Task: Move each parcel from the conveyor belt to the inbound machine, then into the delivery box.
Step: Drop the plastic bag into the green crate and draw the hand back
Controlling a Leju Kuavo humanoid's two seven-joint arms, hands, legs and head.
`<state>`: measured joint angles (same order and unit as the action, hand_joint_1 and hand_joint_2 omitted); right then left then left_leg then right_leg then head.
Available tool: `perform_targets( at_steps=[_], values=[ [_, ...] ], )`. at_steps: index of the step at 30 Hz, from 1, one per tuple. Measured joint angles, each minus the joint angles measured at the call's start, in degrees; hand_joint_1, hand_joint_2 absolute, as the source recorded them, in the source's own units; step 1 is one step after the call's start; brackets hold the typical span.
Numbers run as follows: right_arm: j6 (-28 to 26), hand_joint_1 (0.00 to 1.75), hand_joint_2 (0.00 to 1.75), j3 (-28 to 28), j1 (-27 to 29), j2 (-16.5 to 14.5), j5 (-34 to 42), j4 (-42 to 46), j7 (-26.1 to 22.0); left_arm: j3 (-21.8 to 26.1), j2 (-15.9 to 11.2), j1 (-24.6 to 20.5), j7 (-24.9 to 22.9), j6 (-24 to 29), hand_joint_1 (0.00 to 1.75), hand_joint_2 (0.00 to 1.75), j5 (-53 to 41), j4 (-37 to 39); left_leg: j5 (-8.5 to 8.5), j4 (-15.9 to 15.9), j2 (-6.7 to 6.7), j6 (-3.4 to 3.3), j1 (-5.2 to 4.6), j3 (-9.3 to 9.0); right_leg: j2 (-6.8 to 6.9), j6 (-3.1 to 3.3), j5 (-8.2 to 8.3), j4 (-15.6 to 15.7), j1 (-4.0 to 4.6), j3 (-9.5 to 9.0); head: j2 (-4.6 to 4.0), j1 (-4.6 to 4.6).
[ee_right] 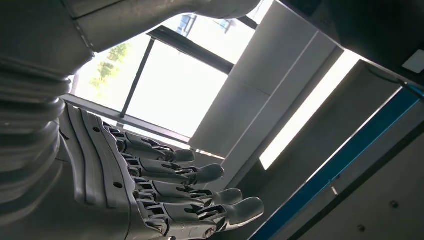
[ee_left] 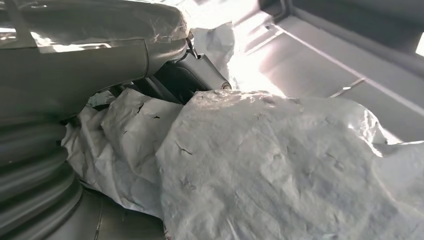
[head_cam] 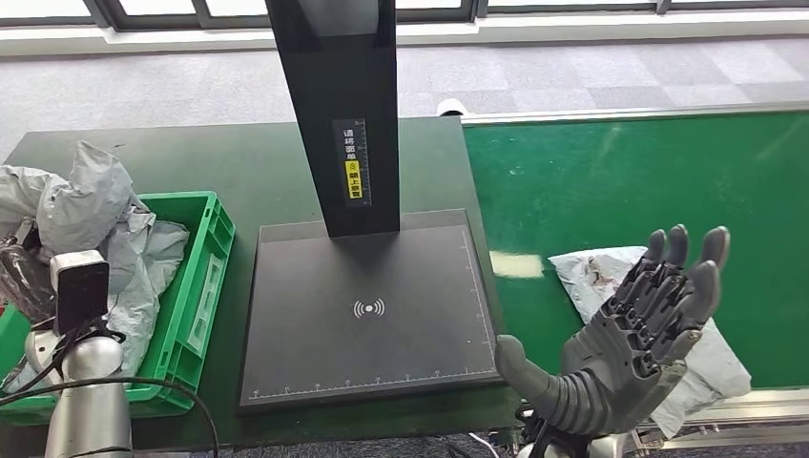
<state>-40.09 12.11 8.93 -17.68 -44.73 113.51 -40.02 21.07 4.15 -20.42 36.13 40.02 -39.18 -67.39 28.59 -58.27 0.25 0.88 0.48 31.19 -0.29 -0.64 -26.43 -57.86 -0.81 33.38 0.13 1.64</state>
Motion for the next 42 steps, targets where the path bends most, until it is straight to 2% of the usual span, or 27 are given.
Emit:
perform_targets(
  at_steps=[8,11,12,15,20,30,33,37,42],
  values=[
    [0.0,0.00,1.75,0.0,0.0,0.0,-0.3,-0.6,0.0,2.1,-2.1,-3.8,-5.2,-1.3,1.75,1.75,-1.8,11.7,0.00,0.0,0.09,0.00,-0.02,-0.08,0.08,0.01,-0.02,0.0,-0.02,-0.11,0.00,0.01],
    [0.0,0.00,1.75,0.0,0.0,0.0,-0.2,-0.9,0.0,2.1,-2.4,-5.6,-9.7,-3.0,0.46,1.75,-4.4,15.8,0.00,0.1,0.10,0.01,-0.07,-0.15,0.10,0.02,-0.05,0.0,-0.07,-0.25,0.00,0.00],
    [0.0,0.00,1.75,0.0,0.0,0.0,-0.2,-1.0,0.0,2.0,-2.5,-6.2,-11.0,-3.5,0.02,1.31,-5.1,17.3,0.02,0.1,0.10,0.03,-0.11,-0.14,0.10,0.04,-0.08,0.0,-0.11,-0.34,0.00,0.00],
    [0.0,0.00,1.75,0.0,-0.1,0.0,-0.4,-1.3,0.0,1.9,-2.9,-8.0,-12.3,-2.9,0.00,0.00,-5.2,21.7,0.08,0.2,0.05,0.10,-0.17,-0.26,0.08,0.11,-0.19,0.0,-0.17,-0.66,0.00,-0.01],
    [0.0,0.00,1.75,0.0,-0.1,0.0,-0.2,-1.3,0.0,2.2,-3.3,-9.0,-8.5,-0.4,0.00,0.00,-1.3,24.5,0.08,0.4,0.02,0.13,-0.18,-0.53,0.06,0.16,-0.20,0.0,-0.18,-0.83,0.00,0.00],
    [0.0,0.00,1.75,0.0,-0.2,0.0,0.1,-1.6,0.0,4.2,-2.8,-8.5,-2.8,0.0,0.00,0.00,3.4,23.8,0.08,0.5,0.03,0.16,-0.19,-0.67,0.06,0.28,-0.29,0.0,-0.18,-0.90,0.00,-0.01],
    [0.0,0.00,1.75,0.0,-0.2,0.0,0.1,-1.8,0.0,6.7,-1.1,-7.9,-0.6,0.0,0.00,0.00,-0.7,21.6,0.10,0.5,-0.01,0.19,-0.19,-0.68,0.02,0.29,-0.29,0.0,-0.19,-0.90,0.00,-0.02],
    [0.0,0.00,1.75,0.0,-0.3,0.0,0.1,-2.1,0.0,13.3,2.3,-7.6,2.0,0.0,0.00,0.00,-9.6,17.5,0.13,0.5,-0.03,0.19,-0.22,-0.69,0.01,0.28,-0.30,0.0,-0.21,-0.89,0.00,0.00],
    [0.0,0.00,1.75,0.0,-0.3,0.0,0.0,-2.3,0.0,18.1,4.7,-7.7,2.6,0.0,0.00,0.00,-12.0,14.9,0.20,0.5,-0.03,0.23,-0.25,-0.69,0.01,0.28,-0.36,0.0,-0.23,-0.88,0.00,0.00]
  ],
)
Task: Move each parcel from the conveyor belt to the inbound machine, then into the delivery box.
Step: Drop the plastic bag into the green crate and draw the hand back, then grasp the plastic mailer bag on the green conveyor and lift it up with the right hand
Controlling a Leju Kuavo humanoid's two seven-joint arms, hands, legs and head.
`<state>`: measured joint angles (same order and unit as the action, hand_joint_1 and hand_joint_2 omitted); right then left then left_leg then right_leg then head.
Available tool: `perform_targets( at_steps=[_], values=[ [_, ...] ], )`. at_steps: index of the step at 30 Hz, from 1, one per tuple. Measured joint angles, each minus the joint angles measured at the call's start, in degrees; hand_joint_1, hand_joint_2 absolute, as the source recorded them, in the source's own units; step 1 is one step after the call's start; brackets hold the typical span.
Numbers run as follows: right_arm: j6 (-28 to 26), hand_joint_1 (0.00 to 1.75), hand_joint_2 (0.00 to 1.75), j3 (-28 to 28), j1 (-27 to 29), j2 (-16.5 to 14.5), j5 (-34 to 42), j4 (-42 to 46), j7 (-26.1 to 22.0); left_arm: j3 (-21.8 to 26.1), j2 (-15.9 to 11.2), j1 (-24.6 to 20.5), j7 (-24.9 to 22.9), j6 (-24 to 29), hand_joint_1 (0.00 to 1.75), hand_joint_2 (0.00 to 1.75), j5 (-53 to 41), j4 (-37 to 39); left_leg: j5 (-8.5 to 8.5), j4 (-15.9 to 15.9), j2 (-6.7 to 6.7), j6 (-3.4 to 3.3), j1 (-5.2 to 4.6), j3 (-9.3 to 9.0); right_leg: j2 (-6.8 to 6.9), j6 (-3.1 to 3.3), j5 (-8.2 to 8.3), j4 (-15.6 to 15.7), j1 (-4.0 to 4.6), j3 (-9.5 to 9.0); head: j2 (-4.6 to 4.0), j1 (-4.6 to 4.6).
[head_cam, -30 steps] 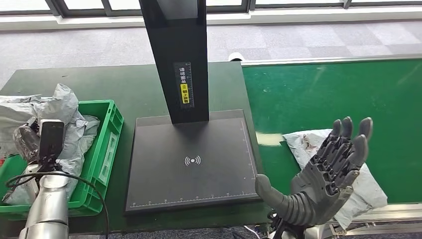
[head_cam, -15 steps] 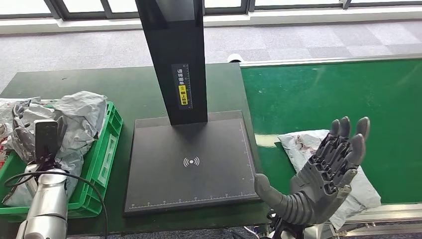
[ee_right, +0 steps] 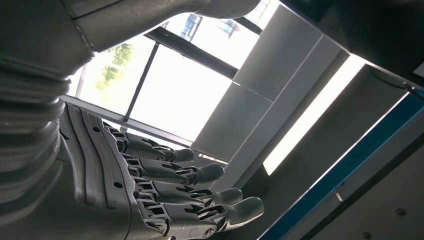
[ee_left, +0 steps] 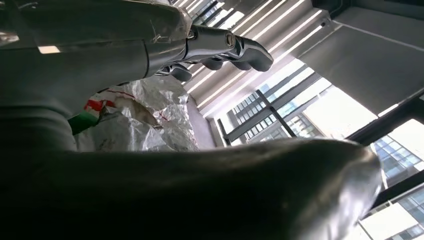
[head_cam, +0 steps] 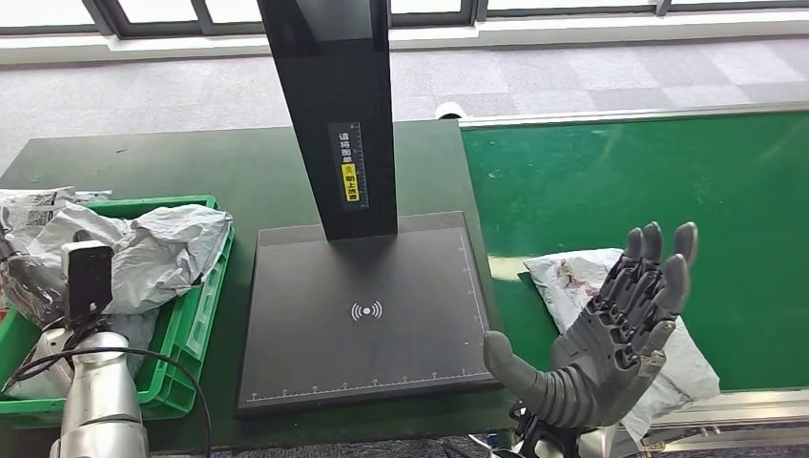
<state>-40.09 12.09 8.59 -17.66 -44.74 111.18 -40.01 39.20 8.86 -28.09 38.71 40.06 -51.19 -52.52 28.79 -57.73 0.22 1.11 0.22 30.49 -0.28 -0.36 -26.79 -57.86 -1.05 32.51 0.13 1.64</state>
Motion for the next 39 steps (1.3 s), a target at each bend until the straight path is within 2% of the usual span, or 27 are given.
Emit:
perform_targets(
  at_steps=[6,8,10,12,14,16,20,25,27,30,39],
  values=[
    [0.0,0.00,1.75,-0.2,0.0,0.0,-1.4,-0.1,0.0,6.7,2.2,-1.7,1.2,0.0,0.00,0.00,-5.4,-0.7,0.00,0.0,-0.03,0.01,0.00,-0.14,-0.01,0.01,-0.01,0.0,0.01,0.02,0.00,-0.01],
    [0.0,0.00,1.75,-0.4,0.0,0.0,-1.5,-0.1,0.0,7.6,2.5,-2.1,1.2,0.0,0.00,0.00,-4.4,-0.4,0.00,0.0,-0.01,0.01,0.00,-0.31,0.00,0.01,-0.01,0.0,0.00,0.00,0.00,-0.01],
    [0.0,0.00,1.75,-1.1,0.1,-0.1,-1.6,-0.1,0.0,6.9,2.8,-1.6,1.3,-1.4,0.00,0.00,0.9,-0.4,-0.01,0.0,0.00,0.02,0.00,-0.45,0.01,0.01,-0.01,0.0,0.01,-0.02,0.00,-0.01],
    [0.0,0.00,1.75,-2.9,0.5,-0.2,-1.7,-0.2,0.0,3.4,2.9,0.8,1.3,-5.2,0.00,0.00,13.8,-2.2,0.00,0.0,-0.02,0.02,0.00,-0.51,0.00,0.02,-0.02,0.0,0.01,-0.05,0.00,-0.02],
    [0.0,0.00,1.75,-5.8,1.0,-0.5,-1.9,-0.8,0.1,-2.9,3.4,5.1,1.4,-9.5,0.00,0.00,28.6,-6.9,-0.01,0.0,0.05,0.01,0.00,-0.57,0.04,0.01,-0.05,0.0,0.00,-0.09,0.00,-0.02],
    [0.0,0.00,1.75,-9.1,1.3,-0.8,-3.0,-1.9,1.1,-10.3,4.0,9.9,1.5,-12.0,0.00,0.00,38.4,-12.4,-0.02,0.0,0.23,-0.02,-0.02,-0.56,0.20,-0.03,-0.08,0.0,-0.02,-0.15,0.00,-0.01],
    [0.0,0.00,1.75,-13.4,1.9,-1.1,-11.2,-5.8,8.2,-24.5,4.7,19.9,1.6,-13.9,0.00,0.00,46.0,-22.9,0.03,-0.1,0.17,-0.11,-0.04,-0.32,0.16,-0.10,-0.06,0.0,-0.03,0.06,0.00,-0.01],
    [0.1,0.00,1.75,-15.3,2.9,0.0,-19.1,-9.6,21.2,-37.7,4.7,26.2,1.6,-16.2,0.00,0.00,45.7,-32.3,0.05,-0.2,0.15,-0.12,-0.05,-0.11,0.14,-0.15,-0.02,0.0,0.00,0.27,0.00,0.00],
    [0.5,0.00,1.75,-16.0,3.3,1.0,-20.5,-10.8,24.2,-41.0,4.4,27.3,1.6,-16.7,0.00,0.00,45.8,-35.2,0.06,-0.2,0.15,-0.11,-0.04,-0.07,0.14,-0.14,-0.03,0.0,0.02,0.31,0.00,0.00],
    [1.3,0.00,1.75,-16.8,3.4,2.1,-21.8,-12.3,26.1,-44.0,3.9,28.2,1.6,-17.1,0.00,0.00,46.2,-37.8,0.06,-0.1,0.15,-0.10,-0.04,-0.03,0.14,-0.14,-0.03,0.0,0.06,0.37,0.00,0.00],
    [7.3,0.00,1.75,-21.5,3.1,4.5,-26.8,-17.0,34.8,-46.8,3.2,29.0,1.6,-18.0,0.00,0.00,45.7,-40.0,0.06,-0.1,0.14,-0.09,-0.01,-0.01,0.13,-0.13,-0.03,0.0,0.07,0.37,0.00,0.00]
  ],
)
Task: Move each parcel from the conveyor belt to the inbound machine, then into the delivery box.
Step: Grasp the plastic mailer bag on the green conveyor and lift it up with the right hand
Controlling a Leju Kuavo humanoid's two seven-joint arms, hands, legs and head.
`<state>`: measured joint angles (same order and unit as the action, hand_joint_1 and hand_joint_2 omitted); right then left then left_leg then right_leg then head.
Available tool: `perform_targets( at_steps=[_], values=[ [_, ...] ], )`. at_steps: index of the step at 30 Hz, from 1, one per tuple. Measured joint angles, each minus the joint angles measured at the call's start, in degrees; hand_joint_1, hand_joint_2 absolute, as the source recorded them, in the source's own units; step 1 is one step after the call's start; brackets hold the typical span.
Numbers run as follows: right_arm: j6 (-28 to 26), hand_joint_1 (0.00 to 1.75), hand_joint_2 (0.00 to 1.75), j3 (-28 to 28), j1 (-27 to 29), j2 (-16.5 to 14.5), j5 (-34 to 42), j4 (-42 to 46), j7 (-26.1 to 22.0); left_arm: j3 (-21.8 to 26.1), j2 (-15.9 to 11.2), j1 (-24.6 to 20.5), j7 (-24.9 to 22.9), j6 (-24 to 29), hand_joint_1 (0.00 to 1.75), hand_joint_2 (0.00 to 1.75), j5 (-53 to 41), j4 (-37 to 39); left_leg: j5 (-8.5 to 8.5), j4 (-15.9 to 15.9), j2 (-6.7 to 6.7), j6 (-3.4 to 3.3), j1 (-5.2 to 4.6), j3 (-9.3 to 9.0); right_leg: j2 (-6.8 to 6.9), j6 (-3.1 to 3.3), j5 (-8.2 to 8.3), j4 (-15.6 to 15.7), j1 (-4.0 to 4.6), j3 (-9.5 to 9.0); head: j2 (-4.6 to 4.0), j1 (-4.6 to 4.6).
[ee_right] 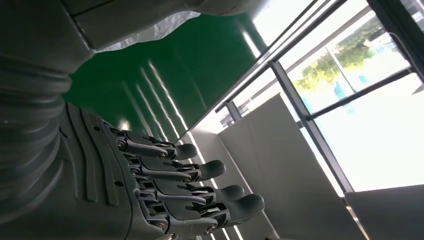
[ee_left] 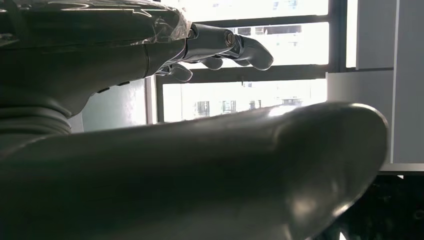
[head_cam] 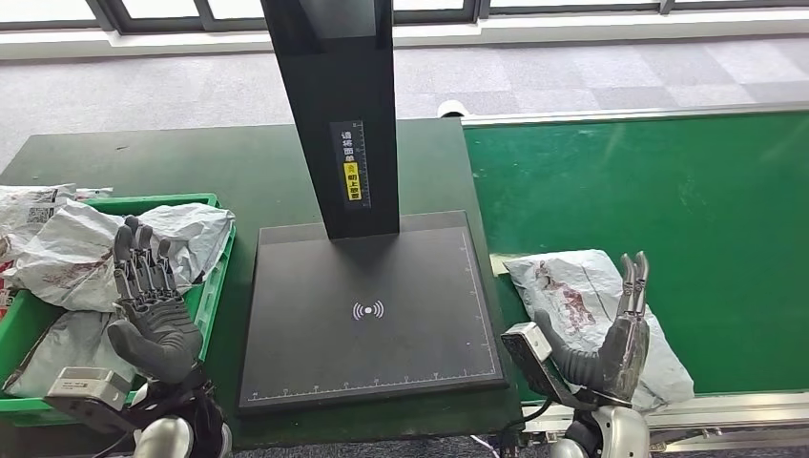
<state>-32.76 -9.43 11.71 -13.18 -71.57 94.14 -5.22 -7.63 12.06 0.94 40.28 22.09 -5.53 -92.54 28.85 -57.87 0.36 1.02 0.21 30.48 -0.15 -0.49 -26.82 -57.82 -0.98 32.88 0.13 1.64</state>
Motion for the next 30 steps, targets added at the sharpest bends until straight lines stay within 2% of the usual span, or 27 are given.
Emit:
perform_targets(
  at_steps=[7,22,30],
  values=[
    [1.9,0.00,1.75,-6.1,-1.1,1.0,-1.0,-6.2,1.7,-0.3,-0.1,0.5,0.0,-1.1,0.00,0.00,-0.9,0.1,0.02,0.0,0.00,-0.02,-0.01,0.04,0.00,-0.01,0.00,0.0,-0.05,0.03,0.00,0.00],
    [3.7,0.00,1.75,-19.2,-6.0,3.5,-3.8,-20.0,2.3,-1.0,-0.2,-0.3,0.0,-2.4,0.00,0.00,-1.0,1.9,0.02,0.0,-0.05,-0.03,-0.01,0.06,-0.05,-0.01,0.00,0.0,-0.05,0.10,0.00,0.00],
    [5.5,0.00,1.75,-22.5,-7.9,4.3,-6.2,-25.3,3.4,-1.3,-0.2,-0.8,0.0,-2.8,0.00,0.00,-1.1,3.0,0.04,0.0,-0.07,-0.05,-0.01,0.07,-0.06,-0.01,0.00,0.0,-0.04,0.11,0.00,0.00]
  ],
)
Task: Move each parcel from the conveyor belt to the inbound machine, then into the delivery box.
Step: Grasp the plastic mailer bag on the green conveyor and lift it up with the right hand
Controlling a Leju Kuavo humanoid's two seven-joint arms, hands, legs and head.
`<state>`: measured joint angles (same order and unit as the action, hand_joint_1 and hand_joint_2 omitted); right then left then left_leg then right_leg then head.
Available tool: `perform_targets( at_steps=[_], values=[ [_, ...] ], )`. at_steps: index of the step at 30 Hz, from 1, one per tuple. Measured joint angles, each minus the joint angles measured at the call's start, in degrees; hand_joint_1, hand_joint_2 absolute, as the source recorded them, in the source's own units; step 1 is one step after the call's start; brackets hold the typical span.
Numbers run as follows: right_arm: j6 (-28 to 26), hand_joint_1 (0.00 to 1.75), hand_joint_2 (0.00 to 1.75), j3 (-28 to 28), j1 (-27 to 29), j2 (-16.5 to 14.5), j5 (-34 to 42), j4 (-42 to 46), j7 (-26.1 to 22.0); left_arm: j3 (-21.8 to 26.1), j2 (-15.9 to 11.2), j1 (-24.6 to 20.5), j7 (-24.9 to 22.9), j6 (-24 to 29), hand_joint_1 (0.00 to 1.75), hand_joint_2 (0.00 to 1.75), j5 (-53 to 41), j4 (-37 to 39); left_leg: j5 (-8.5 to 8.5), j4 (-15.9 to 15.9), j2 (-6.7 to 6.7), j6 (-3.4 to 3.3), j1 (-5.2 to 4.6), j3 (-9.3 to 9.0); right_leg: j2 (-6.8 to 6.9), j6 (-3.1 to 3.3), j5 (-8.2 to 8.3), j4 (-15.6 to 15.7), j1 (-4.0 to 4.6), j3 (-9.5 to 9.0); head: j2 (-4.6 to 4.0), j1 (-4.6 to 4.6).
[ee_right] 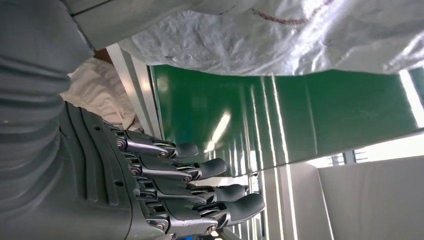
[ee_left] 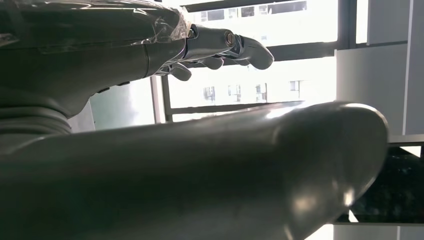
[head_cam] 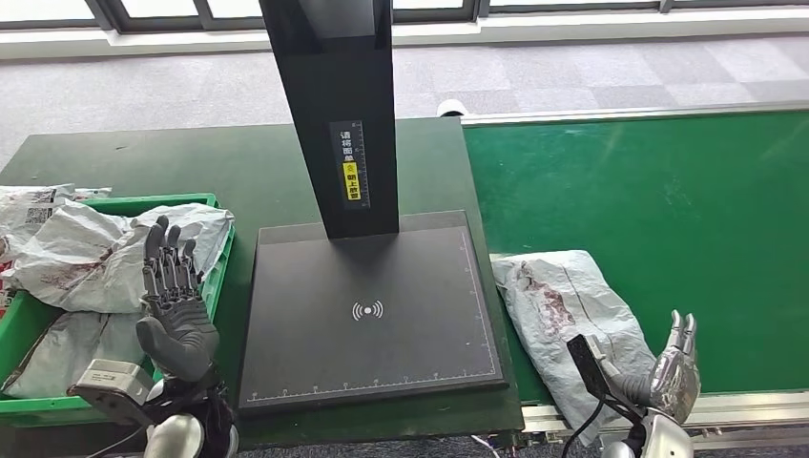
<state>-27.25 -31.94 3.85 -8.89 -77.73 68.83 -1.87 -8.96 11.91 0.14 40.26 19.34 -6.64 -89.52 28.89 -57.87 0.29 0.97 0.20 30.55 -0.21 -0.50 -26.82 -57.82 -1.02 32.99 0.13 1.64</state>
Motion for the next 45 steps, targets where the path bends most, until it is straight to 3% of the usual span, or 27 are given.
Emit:
perform_targets(
  at_steps=[7,15,16,19,20,25,40,45],
  values=[
    [3.6,0.00,1.75,-3.4,-3.2,1.6,-3.5,-9.8,1.7,0.0,0.0,-0.1,0.0,-1.2,0.00,0.00,-0.4,1.3,0.00,0.0,0.00,0.00,0.00,0.00,0.00,0.00,0.00,0.0,-0.01,-0.01,0.00,0.00],
    [7.7,0.00,1.75,-4.1,-5.9,1.6,-3.3,-15.7,-2.6,0.0,0.1,-0.3,0.0,-2.2,0.00,0.00,-1.2,2.6,0.02,0.0,-0.21,0.00,0.01,-0.13,-0.16,0.00,0.01,0.0,0.04,-0.09,0.00,0.00],
    [8.2,0.16,1.75,-4.1,-6.1,1.4,-3.3,-15.9,-2.9,0.0,0.0,-0.3,0.0,-2.3,0.00,0.00,-1.2,2.8,0.03,0.0,-0.24,0.00,0.01,-0.14,-0.18,0.00,0.01,0.0,0.05,-0.11,0.00,0.00],
    [9.4,1.47,1.75,-4.1,-6.3,0.9,-3.3,-16.1,-3.8,0.0,0.0,-0.4,0.0,-2.6,0.00,0.00,-1.2,3.2,0.08,0.0,-0.30,0.01,0.01,-0.11,-0.23,0.00,0.00,0.0,0.06,-0.26,0.00,0.00],
    [9.9,1.75,1.75,-4.0,-6.2,0.7,-3.0,-16.1,-4.5,0.0,0.0,-0.5,0.0,-2.6,0.00,0.00,-1.1,3.4,0.09,0.0,-0.31,0.02,0.01,-0.09,-0.24,0.01,0.00,0.0,0.07,-0.31,0.00,0.00],
    [11.0,1.75,1.75,-3.4,-4.7,-1.0,1.1,-14.6,-10.8,0.0,0.0,-1.0,0.0,-2.7,0.00,0.00,-0.7,4.0,0.12,0.0,-0.32,0.03,0.01,0.02,-0.26,0.01,0.00,0.0,0.08,-0.34,0.00,0.00],
    [12.3,1.75,1.75,-2.0,0.2,-5.2,8.9,-2.9,-15.9,0.0,0.0,-1.7,0.0,-2.7,0.00,0.00,-0.5,4.7,0.07,0.0,-0.25,0.06,0.01,-0.12,-0.21,0.02,0.00,0.0,0.08,-0.05,0.00,0.00],
    [7.6,1.75,1.75,-1.7,1.9,-6.5,17.9,2.1,-21.7,0.0,0.0,-1.7,0.0,-1.6,0.00,0.00,-0.2,4.7,0.07,0.0,-0.20,0.05,0.01,-0.07,-0.18,0.02,0.00,0.0,0.03,-0.03,0.00,0.00]
  ],
)
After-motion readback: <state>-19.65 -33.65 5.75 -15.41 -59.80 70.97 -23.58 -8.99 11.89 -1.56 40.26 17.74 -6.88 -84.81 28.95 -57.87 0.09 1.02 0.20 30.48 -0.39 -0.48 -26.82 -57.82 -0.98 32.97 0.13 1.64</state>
